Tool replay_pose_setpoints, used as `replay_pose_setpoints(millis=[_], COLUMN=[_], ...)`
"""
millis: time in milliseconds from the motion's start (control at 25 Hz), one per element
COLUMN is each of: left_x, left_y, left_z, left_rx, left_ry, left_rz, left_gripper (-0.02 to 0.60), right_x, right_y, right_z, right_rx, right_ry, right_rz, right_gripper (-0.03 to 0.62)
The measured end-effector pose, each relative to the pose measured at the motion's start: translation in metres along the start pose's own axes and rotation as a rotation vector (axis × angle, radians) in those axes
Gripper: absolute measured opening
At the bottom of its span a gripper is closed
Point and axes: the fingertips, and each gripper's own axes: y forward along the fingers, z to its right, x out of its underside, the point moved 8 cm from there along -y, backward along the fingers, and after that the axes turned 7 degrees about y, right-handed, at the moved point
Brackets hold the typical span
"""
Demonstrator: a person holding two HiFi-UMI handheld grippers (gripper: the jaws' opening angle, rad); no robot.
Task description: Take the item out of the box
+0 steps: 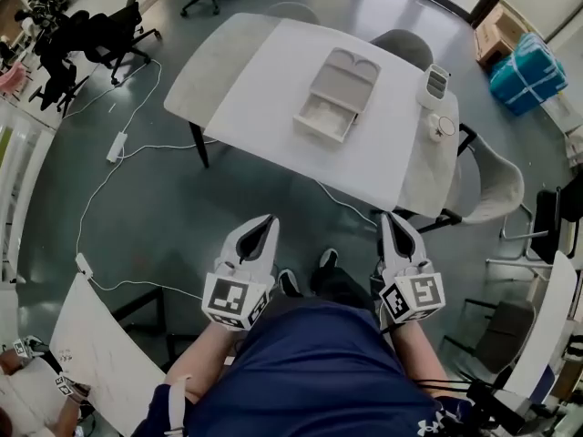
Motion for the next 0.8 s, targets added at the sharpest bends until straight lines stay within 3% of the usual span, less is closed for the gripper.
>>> replay_pose_setpoints(millis=[360, 600, 800], left_x=[0.003, -0.023, -0.044], left_y=[0.034, 0.074, 0.127], left_z=[-0.047, -0.073, -0.079], left_rx=[-0.052, -0.115, -0.111], left_ry=[-0.009, 0.023, 0.022], left_rz=[-0.038, -0.065, -0.062], left_gripper=[0.002, 0.002, 0.003], right_x=[0.003, -0.015, -0.029], right_y=[0.087, 0.153, 0.195], right_z=[0.005, 0.021, 0.053], right_rx=[-0.093, -0.189, -0.202], right_ry=[0.042, 0.058, 0.083], right_rz=[-0.024, -0.031, -0.052], right_gripper=[0.003, 0.003, 0.003])
